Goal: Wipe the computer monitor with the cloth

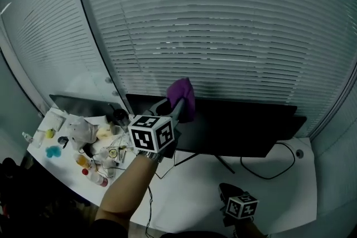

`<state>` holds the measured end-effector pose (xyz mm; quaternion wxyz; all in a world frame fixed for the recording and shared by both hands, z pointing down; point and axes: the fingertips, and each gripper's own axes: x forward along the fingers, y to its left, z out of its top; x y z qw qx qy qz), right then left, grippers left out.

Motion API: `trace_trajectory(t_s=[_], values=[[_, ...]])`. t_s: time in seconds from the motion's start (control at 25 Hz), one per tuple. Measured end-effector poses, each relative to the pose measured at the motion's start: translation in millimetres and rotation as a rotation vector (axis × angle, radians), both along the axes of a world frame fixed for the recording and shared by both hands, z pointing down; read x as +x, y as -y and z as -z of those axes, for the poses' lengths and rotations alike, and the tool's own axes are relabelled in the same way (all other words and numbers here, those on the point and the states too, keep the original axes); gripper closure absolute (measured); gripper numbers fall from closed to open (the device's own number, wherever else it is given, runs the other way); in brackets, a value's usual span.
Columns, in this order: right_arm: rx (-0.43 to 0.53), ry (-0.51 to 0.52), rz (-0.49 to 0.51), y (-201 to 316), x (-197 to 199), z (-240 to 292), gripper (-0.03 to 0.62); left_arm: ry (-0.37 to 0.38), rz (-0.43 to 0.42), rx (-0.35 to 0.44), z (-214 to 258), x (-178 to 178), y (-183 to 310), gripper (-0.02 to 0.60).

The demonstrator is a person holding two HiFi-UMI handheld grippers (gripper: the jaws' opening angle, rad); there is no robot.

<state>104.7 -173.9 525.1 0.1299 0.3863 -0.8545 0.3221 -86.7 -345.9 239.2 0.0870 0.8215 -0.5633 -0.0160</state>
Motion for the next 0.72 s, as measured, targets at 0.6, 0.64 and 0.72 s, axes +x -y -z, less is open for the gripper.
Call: trace_trajectory(t_s=[0.6, 0.64, 0.72], values=[[-0.012, -0.047, 0.074, 3, -117, -14, 0.568, -0.075, 0.141, -0.007, -24, -182, -10, 0.508], [-0.012, -0.049, 0.076, 2, -123, -12, 0.568, -0.078, 0.143, -0.007, -23, -189, -11, 0.508], [-0.012, -0.054, 0.078, -2, -134, -6, 0.568, -0.085, 0.146, -0.009, -21, -203, -15, 0.508]])
